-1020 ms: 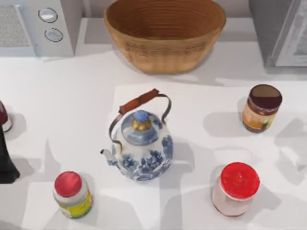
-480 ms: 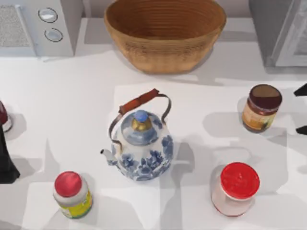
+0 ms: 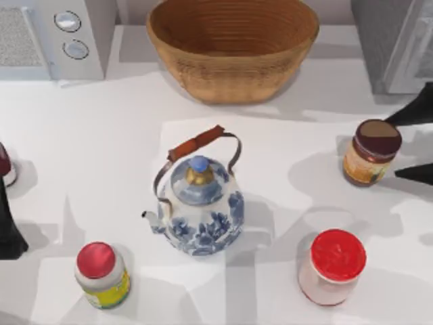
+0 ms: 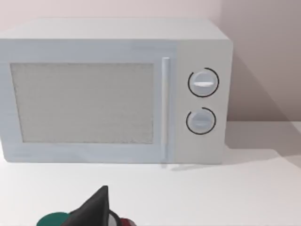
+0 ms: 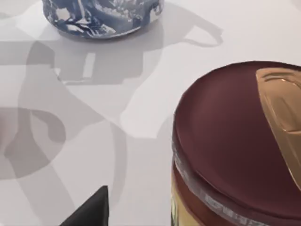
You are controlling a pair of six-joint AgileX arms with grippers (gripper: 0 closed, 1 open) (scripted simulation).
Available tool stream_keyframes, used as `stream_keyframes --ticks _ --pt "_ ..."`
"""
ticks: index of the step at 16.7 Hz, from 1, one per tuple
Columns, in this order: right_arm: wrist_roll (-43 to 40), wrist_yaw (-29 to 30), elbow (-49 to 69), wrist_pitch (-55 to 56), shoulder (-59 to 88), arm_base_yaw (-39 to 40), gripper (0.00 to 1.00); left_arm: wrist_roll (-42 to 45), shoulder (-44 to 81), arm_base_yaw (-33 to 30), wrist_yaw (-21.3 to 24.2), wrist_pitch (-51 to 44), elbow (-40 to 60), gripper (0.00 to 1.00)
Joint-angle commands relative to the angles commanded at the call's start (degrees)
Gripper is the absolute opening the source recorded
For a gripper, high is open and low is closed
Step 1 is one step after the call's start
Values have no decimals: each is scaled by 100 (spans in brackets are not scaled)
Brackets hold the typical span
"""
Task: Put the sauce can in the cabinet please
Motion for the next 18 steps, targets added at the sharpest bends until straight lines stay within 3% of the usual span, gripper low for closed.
stream_keyframes --ticks 4,10,13,18 --pt "-689 -215 431 -299 633 -59 100 0 0 0 0 0 0 100" --pt "-693 -218 431 -290 635 -28 100 0 0 0 0 0 0 100" --pt "-339 -298 250 101 548 94 100 0 0 0 0 0 0 100" --pt "844 -467 -339 1689 350 494 100 0 0 0 0 0 0 100"
